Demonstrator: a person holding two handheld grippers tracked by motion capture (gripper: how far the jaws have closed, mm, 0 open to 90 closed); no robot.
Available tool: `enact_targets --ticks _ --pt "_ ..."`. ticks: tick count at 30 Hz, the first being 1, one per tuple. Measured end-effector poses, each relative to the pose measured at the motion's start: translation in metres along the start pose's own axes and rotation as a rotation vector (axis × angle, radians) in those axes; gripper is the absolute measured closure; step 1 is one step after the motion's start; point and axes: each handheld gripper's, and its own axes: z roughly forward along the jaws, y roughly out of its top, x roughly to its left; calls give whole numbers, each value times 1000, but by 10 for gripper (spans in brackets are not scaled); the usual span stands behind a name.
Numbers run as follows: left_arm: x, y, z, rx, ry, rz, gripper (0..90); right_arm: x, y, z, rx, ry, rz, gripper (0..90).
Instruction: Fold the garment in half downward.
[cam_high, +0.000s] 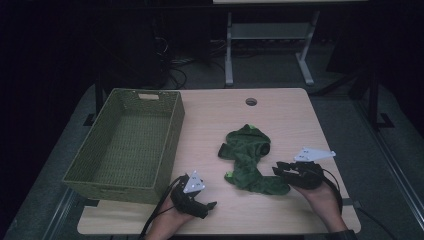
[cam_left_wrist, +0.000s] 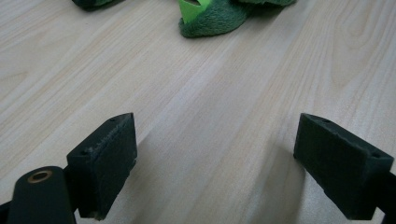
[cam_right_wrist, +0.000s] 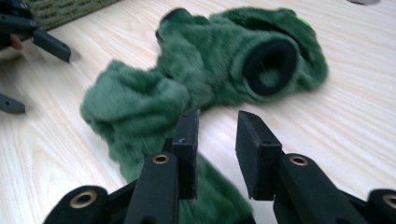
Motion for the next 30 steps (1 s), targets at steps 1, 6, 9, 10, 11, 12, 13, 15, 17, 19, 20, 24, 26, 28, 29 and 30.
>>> enact_targets --ticks 1,6,9,10,11,12,13,15,17,19,20,24,26,28,29,30 --pt "0 0 0 0 0 0 125 -2 -3 -3 0 -1 -1 677" --pt "0 0 0 -2 0 -1 130 -9 -18 -18 0 -12 22 672" --pt "1 0 0 -3 -1 2 137 -10 -27 -25 1 -16 33 672" --pt "1 0 0 -3 -1 2 138 -9 -32 -27 4 -17 37 672" --pt "1 0 0 -3 -1 2 138 -9 -35 -28 7 -19 39 672" --pt "1 0 0 -3 0 1 139 -8 -39 -29 12 -19 41 672" --pt "1 0 0 -3 -1 1 141 -8 -43 -31 16 -17 44 672" --pt "1 0 0 -3 -1 1 141 -7 -51 -31 32 -12 55 672" --pt "1 0 0 -2 -3 2 141 -6 -59 -32 49 -1 70 667" --pt "1 0 -1 0 -3 2 141 -5 -65 -31 61 10 76 663" --pt "1 0 -1 0 -3 2 141 -4 -66 -31 67 13 82 660" --pt "2 0 -1 1 -3 6 141 0 -69 -27 87 39 86 634" --pt "2 0 -1 0 -3 7 141 1 -68 -24 90 50 81 614" --pt "2 0 -1 0 -2 7 141 1 -68 -23 95 52 88 605" --pt "2 0 -1 0 -2 7 141 1 -68 -22 96 48 89 592" --pt "2 0 -1 0 -2 7 141 0 -67 -21 99 45 91 584"
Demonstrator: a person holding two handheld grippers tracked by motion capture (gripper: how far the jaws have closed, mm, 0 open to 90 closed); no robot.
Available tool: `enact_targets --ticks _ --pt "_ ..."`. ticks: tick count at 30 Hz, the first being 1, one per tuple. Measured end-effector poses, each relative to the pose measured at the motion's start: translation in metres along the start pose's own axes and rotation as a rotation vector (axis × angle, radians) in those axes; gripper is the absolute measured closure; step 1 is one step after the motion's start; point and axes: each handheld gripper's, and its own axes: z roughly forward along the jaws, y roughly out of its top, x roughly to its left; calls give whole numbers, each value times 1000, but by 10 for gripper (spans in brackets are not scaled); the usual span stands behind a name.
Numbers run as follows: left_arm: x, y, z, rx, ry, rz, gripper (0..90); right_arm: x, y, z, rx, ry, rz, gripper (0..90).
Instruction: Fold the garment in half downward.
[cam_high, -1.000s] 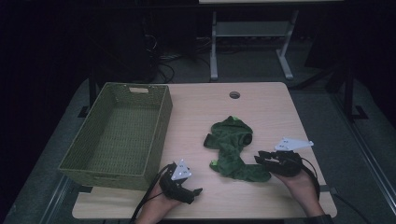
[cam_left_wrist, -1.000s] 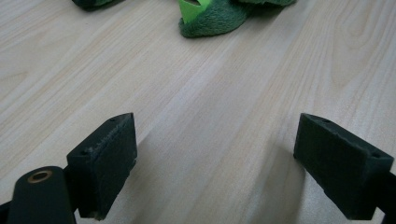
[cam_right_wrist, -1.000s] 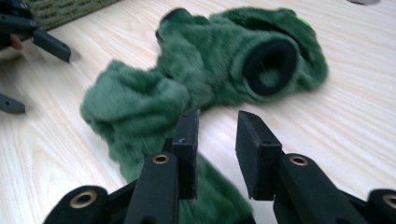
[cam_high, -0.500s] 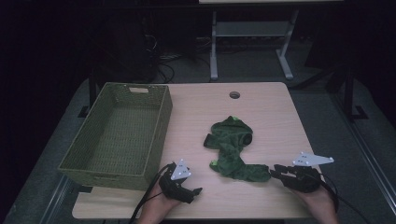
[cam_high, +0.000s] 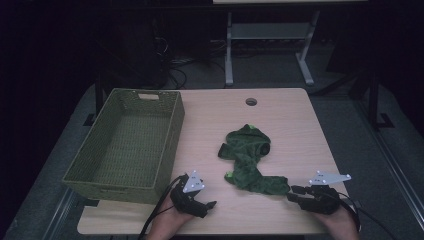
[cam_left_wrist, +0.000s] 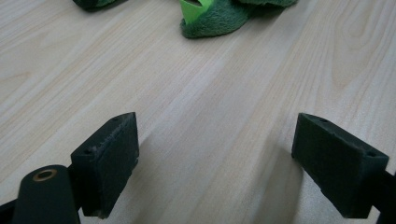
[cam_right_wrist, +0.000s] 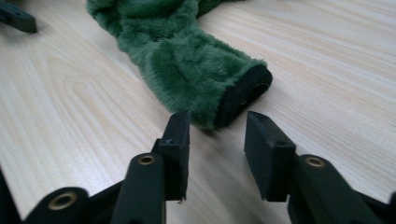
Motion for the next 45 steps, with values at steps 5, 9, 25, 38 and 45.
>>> enact_targets --ticks 5,9,25,38,45 --pt "0 0 0 0 0 0 141 -3 2 6 6 39 25 692" --pt "0 0 0 0 0 0 141 -2 3 7 13 30 9 832" --pt "0 0 0 -2 -2 -3 140 3 27 -9 -78 26 -94 832" --pt "0 0 0 -3 -4 -3 140 19 60 2 -146 74 -194 831" --pt "0 0 0 -6 -3 -3 141 29 79 10 -155 119 -250 831"
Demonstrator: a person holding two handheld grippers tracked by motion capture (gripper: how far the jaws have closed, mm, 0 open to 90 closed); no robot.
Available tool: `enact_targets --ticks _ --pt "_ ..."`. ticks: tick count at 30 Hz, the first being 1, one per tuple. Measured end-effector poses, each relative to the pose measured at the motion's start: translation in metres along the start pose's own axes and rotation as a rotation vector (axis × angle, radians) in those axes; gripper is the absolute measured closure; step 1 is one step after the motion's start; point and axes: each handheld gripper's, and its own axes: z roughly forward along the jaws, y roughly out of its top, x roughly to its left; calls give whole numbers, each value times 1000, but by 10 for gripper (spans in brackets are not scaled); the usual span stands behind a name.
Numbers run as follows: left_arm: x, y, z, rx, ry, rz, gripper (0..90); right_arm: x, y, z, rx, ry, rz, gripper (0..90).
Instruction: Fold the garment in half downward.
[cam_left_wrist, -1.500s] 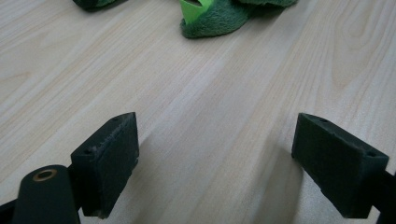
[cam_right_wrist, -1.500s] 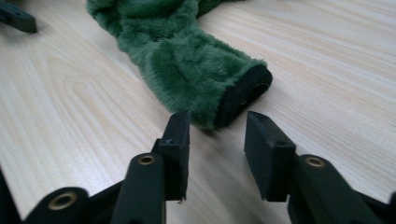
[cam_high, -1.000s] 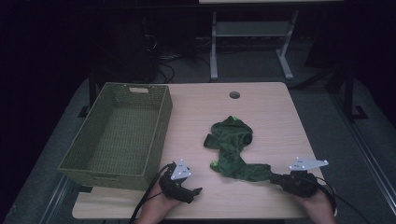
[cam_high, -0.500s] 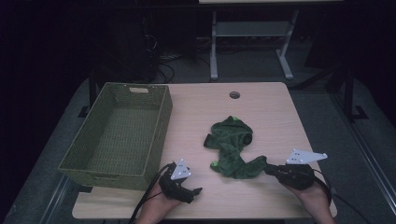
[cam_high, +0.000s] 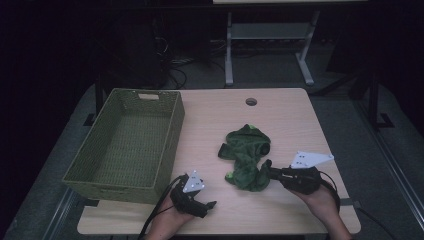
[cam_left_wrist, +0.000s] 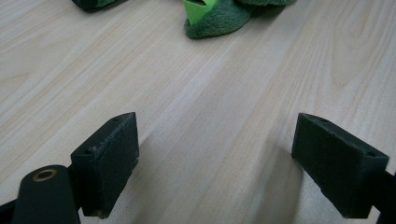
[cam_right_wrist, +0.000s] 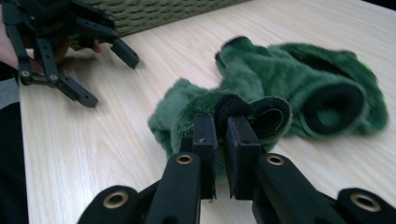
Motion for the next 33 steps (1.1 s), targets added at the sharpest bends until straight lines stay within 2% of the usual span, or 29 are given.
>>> enact_targets --ticks 8,12,14,17,18,20,23,28,30,33 --pt "0 0 0 -1 -1 -3 140 2 21 27 6 49 -54 826" --pt "0 0 0 -1 -1 -3 141 1 26 47 30 79 -45 815" --pt "0 0 0 -1 1 2 140 0 29 56 38 91 -44 783" --pt "0 0 0 0 0 3 140 -2 35 64 28 86 -32 713" --pt "0 0 0 0 0 2 141 -3 37 64 12 80 -35 715" --pt "0 0 0 -1 0 2 140 -5 40 61 -6 78 -18 746" --pt "0 0 0 2 0 4 140 -11 40 60 -3 41 9 839" --pt "0 0 0 3 -3 1 140 -19 30 72 62 13 45 894" --pt "0 0 0 3 -4 2 140 -21 25 79 99 19 61 895" --pt "0 0 0 4 -4 3 140 -21 20 90 146 43 58 896"
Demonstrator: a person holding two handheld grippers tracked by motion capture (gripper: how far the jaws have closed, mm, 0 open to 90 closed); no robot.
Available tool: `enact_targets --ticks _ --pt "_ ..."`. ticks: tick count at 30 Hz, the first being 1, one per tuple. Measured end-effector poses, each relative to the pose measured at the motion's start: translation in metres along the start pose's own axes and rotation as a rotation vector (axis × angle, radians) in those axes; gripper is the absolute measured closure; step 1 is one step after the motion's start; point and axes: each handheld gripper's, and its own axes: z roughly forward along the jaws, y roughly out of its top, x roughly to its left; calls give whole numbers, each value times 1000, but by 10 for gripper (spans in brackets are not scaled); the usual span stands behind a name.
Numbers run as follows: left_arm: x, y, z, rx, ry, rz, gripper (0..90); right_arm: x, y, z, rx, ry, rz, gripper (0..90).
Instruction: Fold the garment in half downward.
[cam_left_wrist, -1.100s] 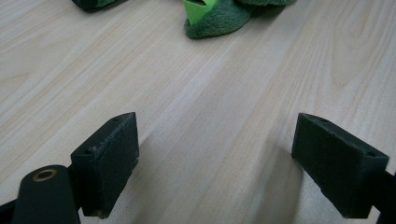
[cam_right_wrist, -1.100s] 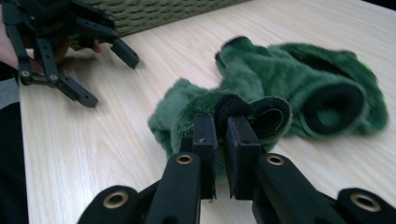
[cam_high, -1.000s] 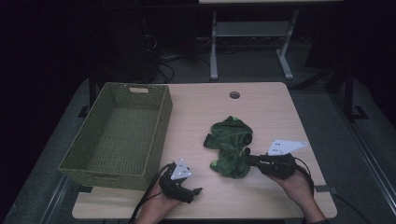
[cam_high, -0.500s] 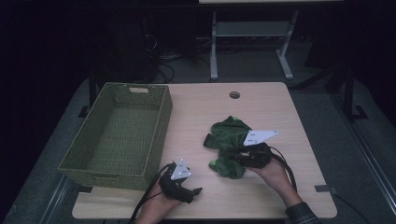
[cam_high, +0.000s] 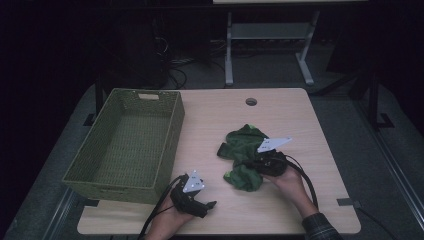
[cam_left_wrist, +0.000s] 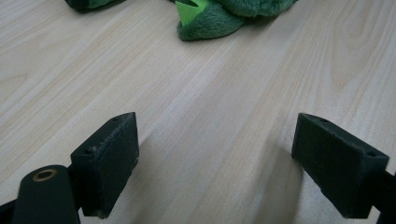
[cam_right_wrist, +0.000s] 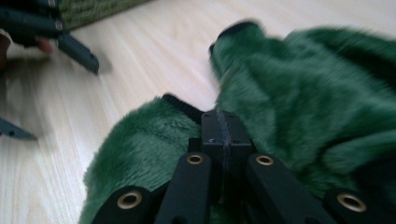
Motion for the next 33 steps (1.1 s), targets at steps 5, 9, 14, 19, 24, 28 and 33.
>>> enact_targets --ticks 5,9,14,19,24,28,33 --pt "0 0 0 -1 1 1 140 3 -4 10 59 18 -12 898" --pt "0 0 0 -1 0 2 138 4 -8 13 85 43 -5 899" --pt "-1 1 1 3 2 0 126 11 -8 17 94 1 -35 900" --pt "1 4 0 21 0 -7 138 10 -8 12 76 -5 -38 862" --pt "3 9 0 22 -24 -28 142 8 -4 -1 25 -12 -8 737" --pt "6 16 -3 23 -29 -23 142 6 -2 -9 10 -14 2 681" --pt "13 30 -5 14 -64 -40 147 3 2 -18 -5 -26 11 641"
